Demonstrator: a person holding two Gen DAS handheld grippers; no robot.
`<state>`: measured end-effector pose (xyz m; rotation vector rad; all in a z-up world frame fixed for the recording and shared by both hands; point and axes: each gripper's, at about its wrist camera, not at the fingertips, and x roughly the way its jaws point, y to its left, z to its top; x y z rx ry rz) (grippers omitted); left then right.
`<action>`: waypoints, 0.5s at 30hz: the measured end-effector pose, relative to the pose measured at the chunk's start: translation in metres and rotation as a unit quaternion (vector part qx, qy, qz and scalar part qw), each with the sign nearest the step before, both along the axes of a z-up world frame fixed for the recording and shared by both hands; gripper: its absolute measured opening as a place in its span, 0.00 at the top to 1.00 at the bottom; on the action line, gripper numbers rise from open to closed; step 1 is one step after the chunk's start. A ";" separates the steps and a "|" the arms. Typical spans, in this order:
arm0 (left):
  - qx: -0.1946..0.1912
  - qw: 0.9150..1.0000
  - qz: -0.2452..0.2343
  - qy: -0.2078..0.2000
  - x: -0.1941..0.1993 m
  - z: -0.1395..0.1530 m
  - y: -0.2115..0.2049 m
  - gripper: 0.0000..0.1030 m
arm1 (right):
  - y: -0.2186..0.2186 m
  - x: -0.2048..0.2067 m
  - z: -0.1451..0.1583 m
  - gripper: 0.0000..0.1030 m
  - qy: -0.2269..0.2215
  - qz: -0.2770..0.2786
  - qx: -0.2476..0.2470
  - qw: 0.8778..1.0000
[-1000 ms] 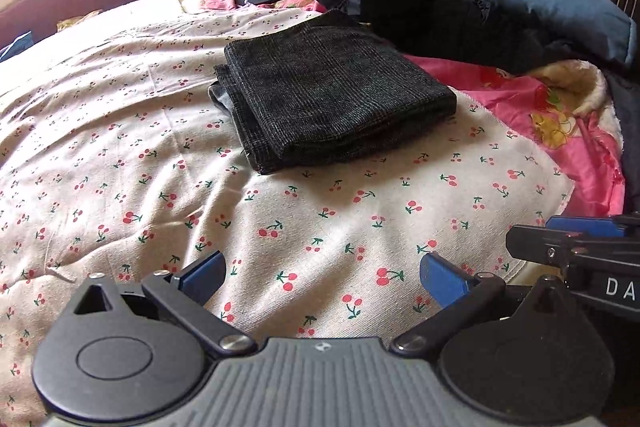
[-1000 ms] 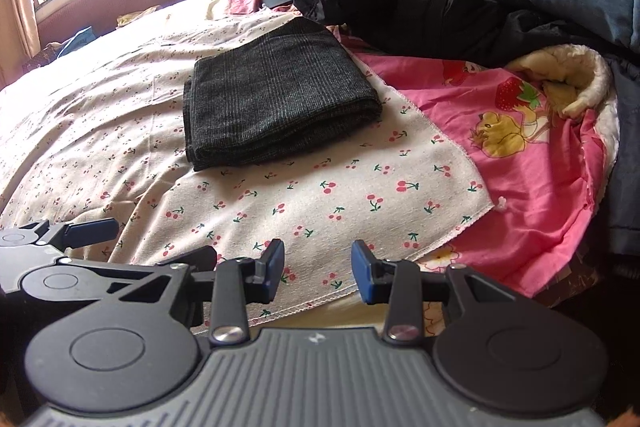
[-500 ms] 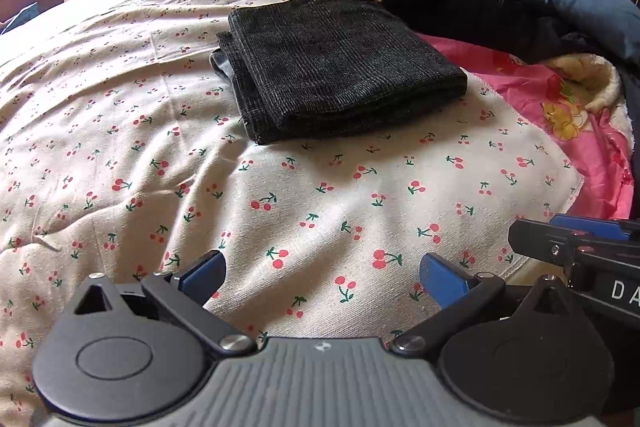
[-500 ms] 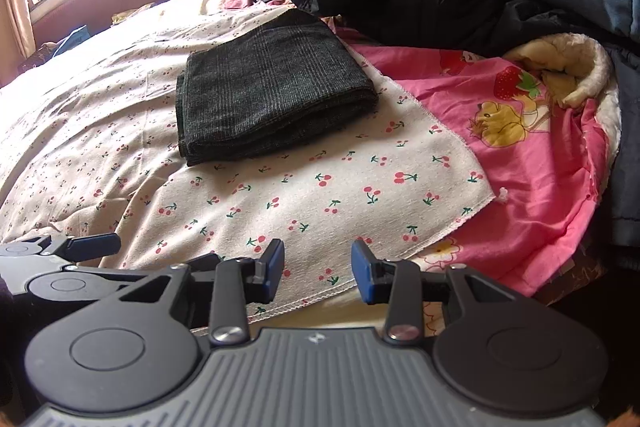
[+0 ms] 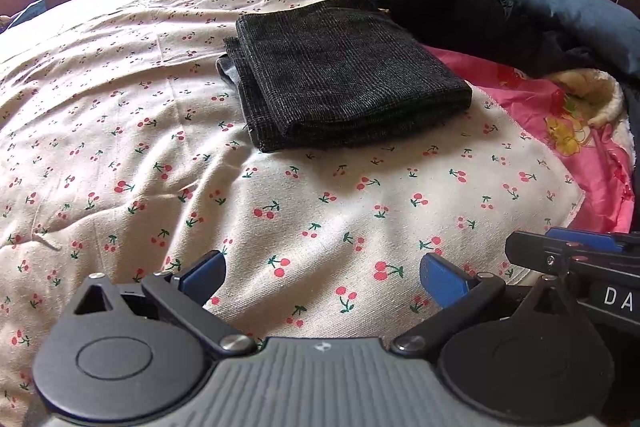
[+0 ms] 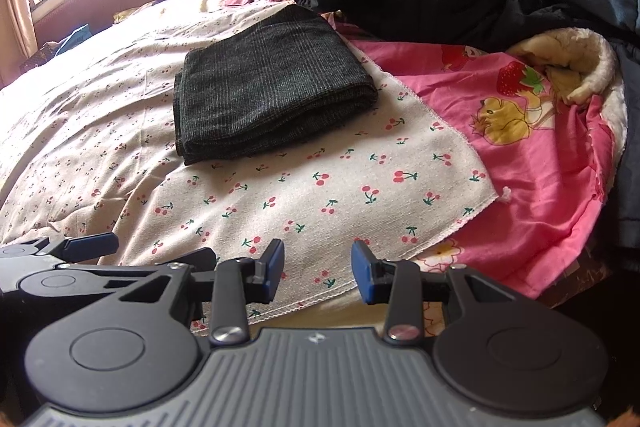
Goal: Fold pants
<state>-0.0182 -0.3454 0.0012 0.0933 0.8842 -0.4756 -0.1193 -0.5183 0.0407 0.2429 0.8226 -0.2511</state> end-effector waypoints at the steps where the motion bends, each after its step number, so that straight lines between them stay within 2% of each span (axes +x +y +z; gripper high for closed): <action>1: 0.000 1.000 0.000 -0.003 0.000 0.001 0.000 0.00 | 0.000 0.000 0.000 0.63 -0.001 0.000 0.000 1.000; 9: -0.008 1.000 -0.001 -0.014 -0.001 0.004 0.000 0.00 | -0.001 -0.001 0.002 0.63 -0.007 -0.001 0.003 1.000; 15: -0.011 1.000 0.000 -0.007 0.000 0.003 0.001 0.00 | 0.000 0.000 0.002 0.63 -0.004 0.001 0.000 1.000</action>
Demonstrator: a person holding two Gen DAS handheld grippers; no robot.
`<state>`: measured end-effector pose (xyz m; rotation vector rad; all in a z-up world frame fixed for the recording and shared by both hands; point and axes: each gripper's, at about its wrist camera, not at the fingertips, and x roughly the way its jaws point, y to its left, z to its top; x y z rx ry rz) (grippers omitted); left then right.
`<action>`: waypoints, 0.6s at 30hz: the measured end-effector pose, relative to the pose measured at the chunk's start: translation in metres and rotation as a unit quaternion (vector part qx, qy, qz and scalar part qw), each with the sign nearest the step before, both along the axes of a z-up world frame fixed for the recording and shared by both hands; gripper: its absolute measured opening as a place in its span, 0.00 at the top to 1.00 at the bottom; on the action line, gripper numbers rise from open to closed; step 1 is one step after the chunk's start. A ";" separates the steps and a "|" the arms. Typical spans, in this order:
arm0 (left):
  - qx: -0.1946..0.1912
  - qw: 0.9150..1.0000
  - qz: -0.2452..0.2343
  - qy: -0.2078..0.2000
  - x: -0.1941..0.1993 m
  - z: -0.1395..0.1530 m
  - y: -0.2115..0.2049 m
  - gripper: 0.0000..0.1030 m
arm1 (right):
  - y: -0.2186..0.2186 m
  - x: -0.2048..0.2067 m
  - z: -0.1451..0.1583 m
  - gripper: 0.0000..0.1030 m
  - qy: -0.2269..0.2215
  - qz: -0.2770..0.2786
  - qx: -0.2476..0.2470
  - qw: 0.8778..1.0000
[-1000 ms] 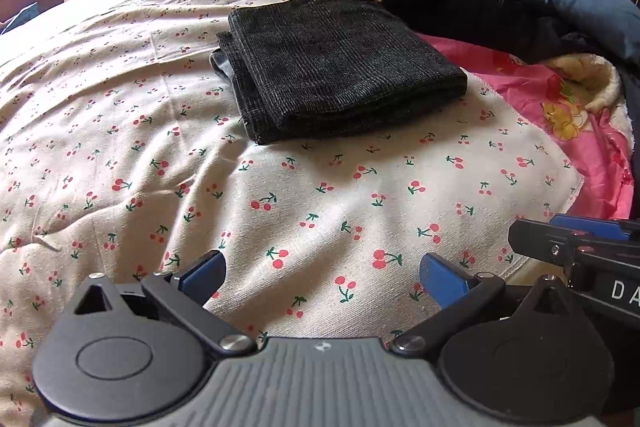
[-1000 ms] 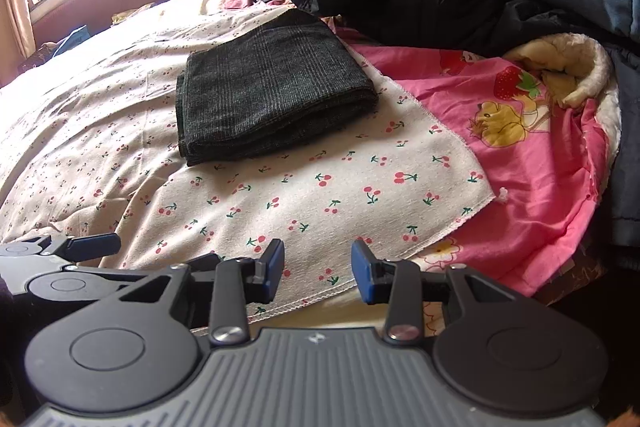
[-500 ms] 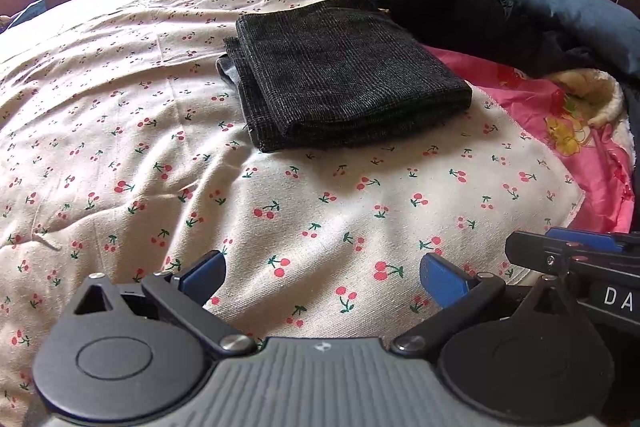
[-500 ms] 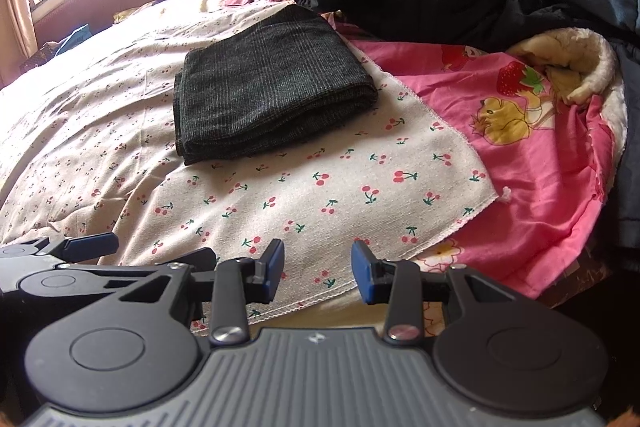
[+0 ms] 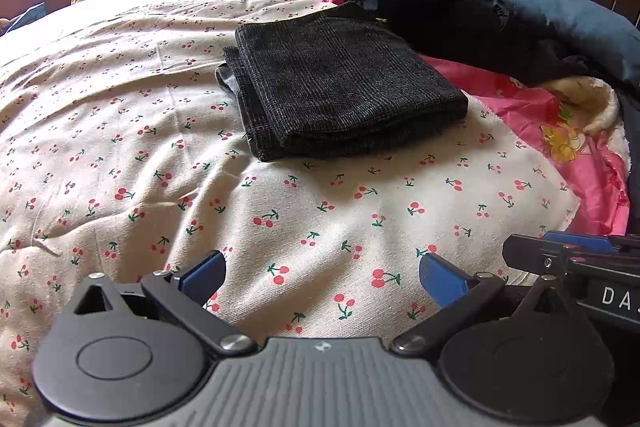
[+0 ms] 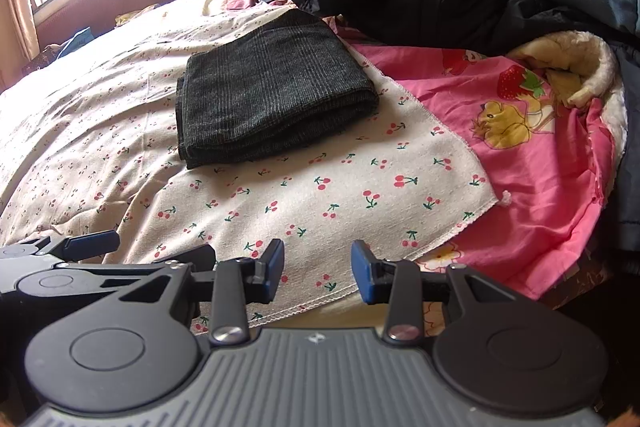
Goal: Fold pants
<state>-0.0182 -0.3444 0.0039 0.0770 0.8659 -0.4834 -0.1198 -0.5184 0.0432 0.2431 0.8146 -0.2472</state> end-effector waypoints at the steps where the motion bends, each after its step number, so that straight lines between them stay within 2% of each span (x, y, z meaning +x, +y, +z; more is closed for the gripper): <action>1: 0.000 1.000 0.001 0.000 0.000 0.000 0.000 0.00 | 0.000 0.000 0.000 0.63 0.000 0.000 0.000 1.000; 18: -0.008 1.000 0.001 0.006 0.002 0.000 0.002 0.00 | 0.001 0.002 0.001 0.63 0.002 0.003 -0.004 1.000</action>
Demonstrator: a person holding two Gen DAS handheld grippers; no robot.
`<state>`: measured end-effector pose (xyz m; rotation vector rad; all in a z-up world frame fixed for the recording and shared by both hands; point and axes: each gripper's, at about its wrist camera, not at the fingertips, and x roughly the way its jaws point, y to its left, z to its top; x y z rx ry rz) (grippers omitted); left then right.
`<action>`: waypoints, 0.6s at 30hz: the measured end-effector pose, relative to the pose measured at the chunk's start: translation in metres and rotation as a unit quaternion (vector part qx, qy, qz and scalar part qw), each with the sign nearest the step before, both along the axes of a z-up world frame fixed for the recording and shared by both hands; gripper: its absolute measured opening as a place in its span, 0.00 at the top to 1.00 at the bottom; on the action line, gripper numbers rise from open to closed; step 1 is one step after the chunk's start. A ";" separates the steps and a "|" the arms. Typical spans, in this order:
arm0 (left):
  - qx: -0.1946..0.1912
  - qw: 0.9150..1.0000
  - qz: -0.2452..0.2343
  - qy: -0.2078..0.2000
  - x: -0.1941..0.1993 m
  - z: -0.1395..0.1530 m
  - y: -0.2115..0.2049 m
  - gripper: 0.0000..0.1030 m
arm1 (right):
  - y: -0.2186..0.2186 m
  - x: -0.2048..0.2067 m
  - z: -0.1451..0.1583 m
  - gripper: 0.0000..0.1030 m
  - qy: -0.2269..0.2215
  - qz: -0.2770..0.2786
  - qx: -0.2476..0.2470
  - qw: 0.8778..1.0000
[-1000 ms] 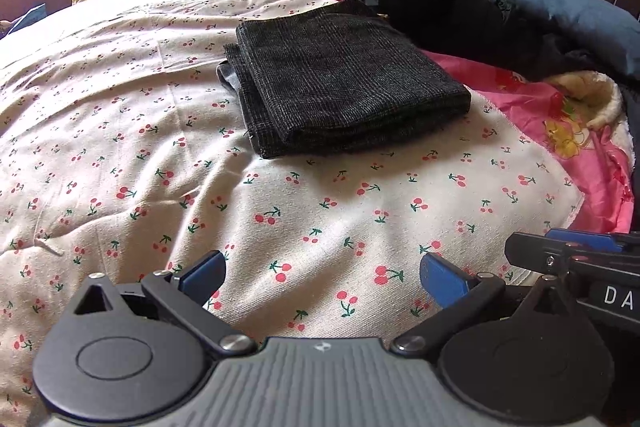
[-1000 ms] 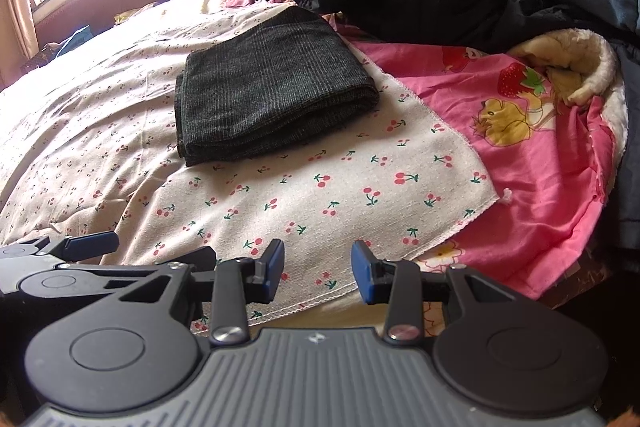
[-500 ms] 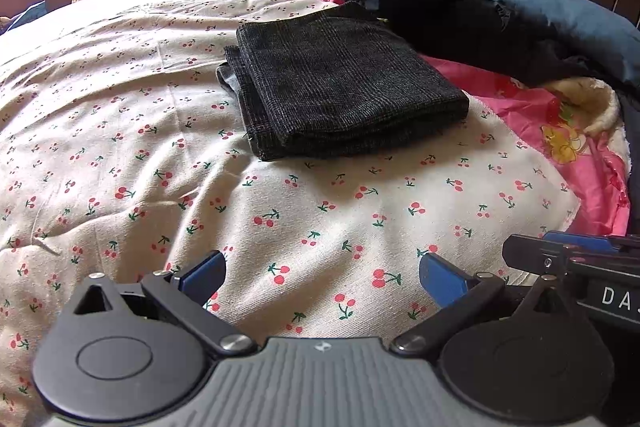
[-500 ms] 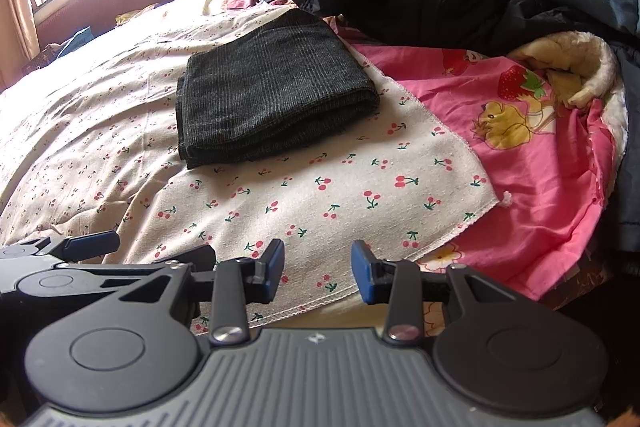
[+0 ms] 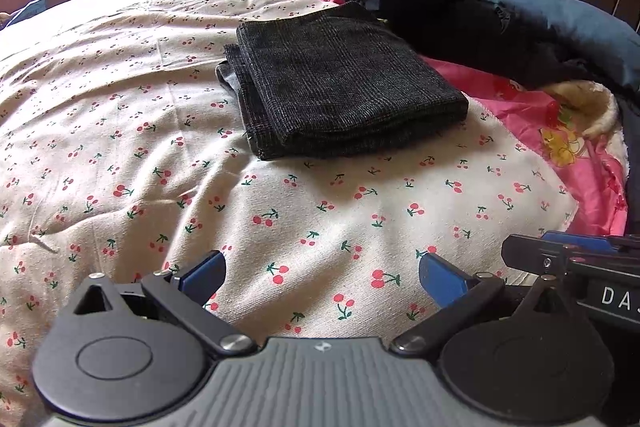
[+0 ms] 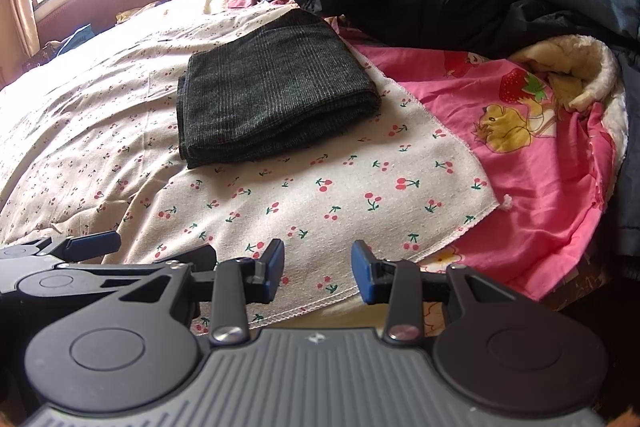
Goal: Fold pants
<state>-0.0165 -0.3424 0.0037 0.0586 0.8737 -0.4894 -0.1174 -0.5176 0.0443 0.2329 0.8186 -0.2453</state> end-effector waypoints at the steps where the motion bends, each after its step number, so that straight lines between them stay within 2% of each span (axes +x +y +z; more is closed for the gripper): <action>1: 0.000 1.000 0.000 0.001 0.000 0.000 0.000 0.00 | 0.000 0.000 0.000 0.63 0.000 0.000 0.000 1.000; 18: -0.005 1.000 0.001 0.016 0.003 -0.003 0.001 0.00 | 0.000 0.001 0.000 0.63 0.003 0.000 0.000 1.000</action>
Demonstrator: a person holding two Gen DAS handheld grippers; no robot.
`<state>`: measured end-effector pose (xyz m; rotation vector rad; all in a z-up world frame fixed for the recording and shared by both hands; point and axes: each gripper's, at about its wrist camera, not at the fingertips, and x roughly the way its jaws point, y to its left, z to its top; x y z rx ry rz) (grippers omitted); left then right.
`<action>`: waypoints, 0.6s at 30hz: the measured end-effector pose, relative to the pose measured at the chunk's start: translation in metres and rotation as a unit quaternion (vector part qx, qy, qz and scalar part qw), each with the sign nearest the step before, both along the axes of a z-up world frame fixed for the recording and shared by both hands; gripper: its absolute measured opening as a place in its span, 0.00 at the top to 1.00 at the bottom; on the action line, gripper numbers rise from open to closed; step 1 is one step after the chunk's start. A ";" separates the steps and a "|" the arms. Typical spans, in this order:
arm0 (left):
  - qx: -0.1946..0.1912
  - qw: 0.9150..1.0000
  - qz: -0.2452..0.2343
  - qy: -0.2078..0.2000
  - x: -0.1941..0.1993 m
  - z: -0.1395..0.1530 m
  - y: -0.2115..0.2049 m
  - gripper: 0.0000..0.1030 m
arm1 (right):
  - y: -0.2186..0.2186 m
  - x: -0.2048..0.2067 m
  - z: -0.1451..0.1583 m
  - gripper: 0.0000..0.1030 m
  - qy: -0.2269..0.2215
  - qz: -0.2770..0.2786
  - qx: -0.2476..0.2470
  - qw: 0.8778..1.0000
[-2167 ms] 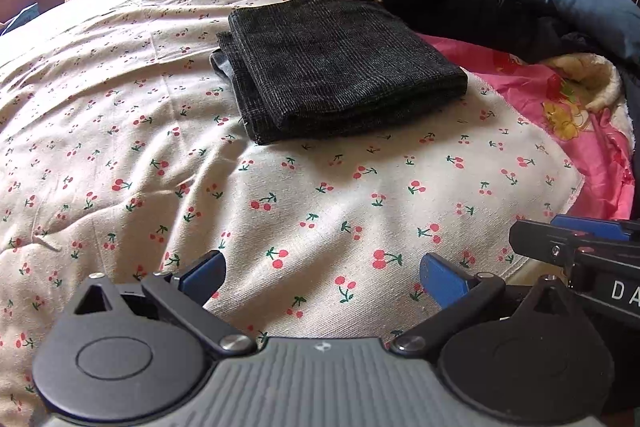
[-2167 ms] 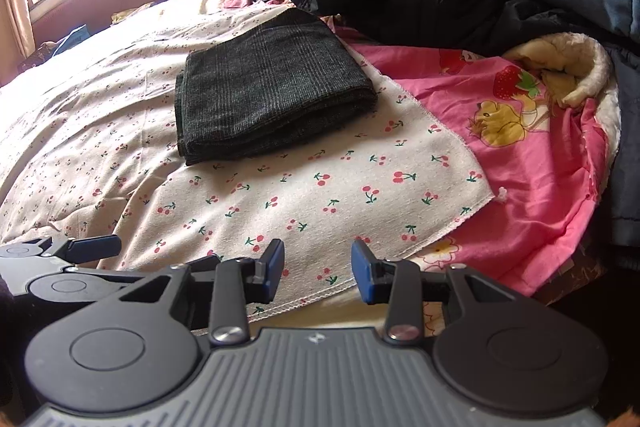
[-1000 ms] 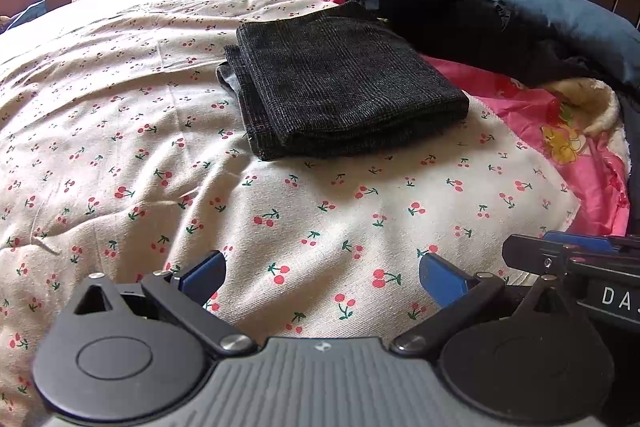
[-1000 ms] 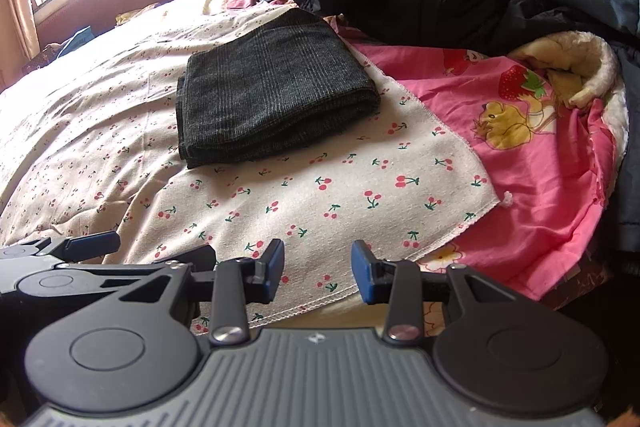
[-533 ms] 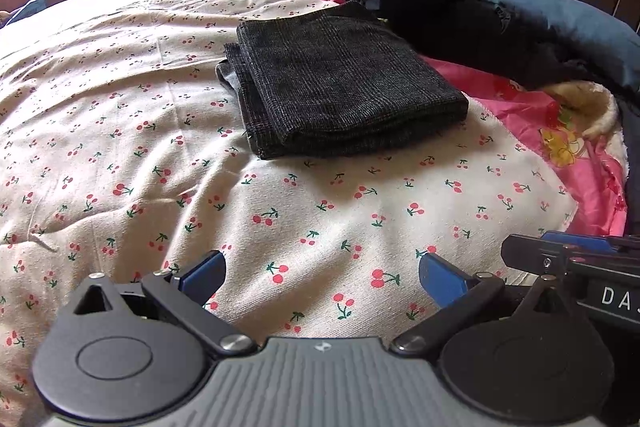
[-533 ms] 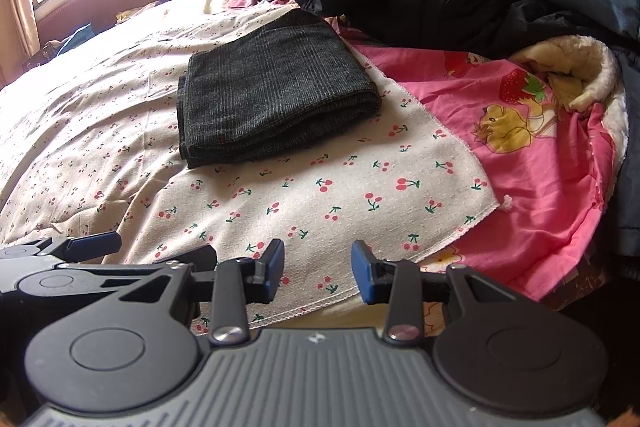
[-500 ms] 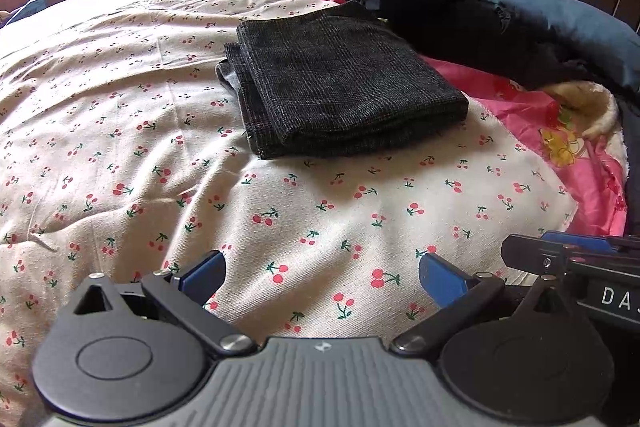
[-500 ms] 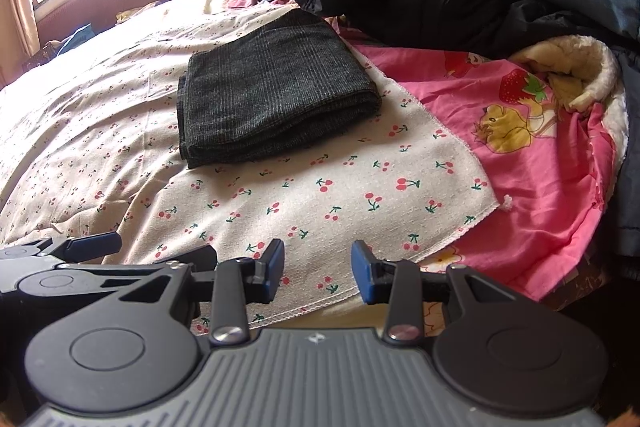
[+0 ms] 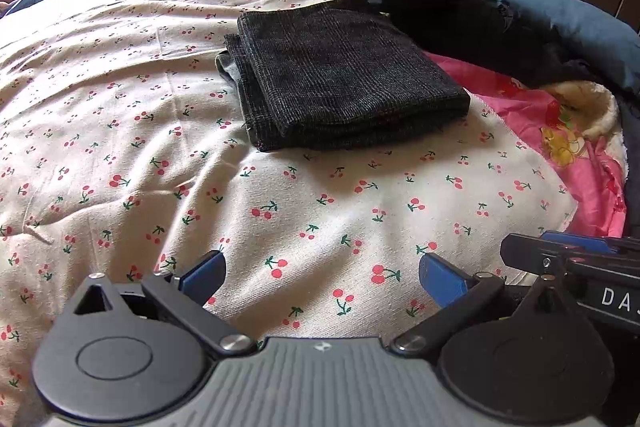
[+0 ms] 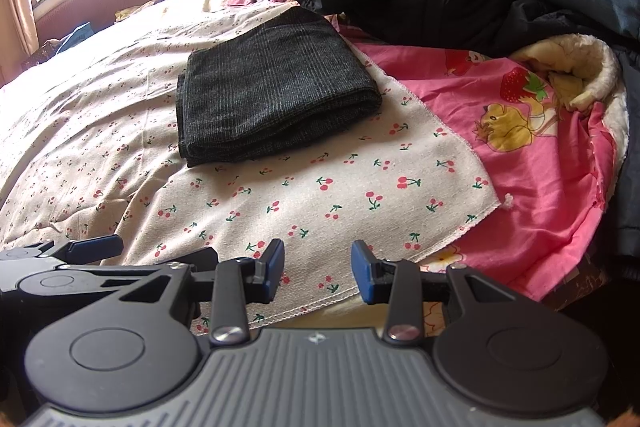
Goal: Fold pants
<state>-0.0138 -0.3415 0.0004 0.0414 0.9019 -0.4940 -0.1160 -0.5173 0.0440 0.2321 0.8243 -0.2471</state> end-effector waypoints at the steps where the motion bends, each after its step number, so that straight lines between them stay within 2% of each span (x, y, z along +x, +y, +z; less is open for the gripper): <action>1: 0.000 1.000 0.000 0.001 0.000 0.000 0.000 0.00 | 0.000 0.000 0.000 0.63 0.001 0.000 0.000 1.000; 18: -0.011 0.999 0.020 0.027 0.007 -0.004 0.007 0.00 | 0.008 0.012 0.003 0.63 0.012 0.018 -0.017 1.000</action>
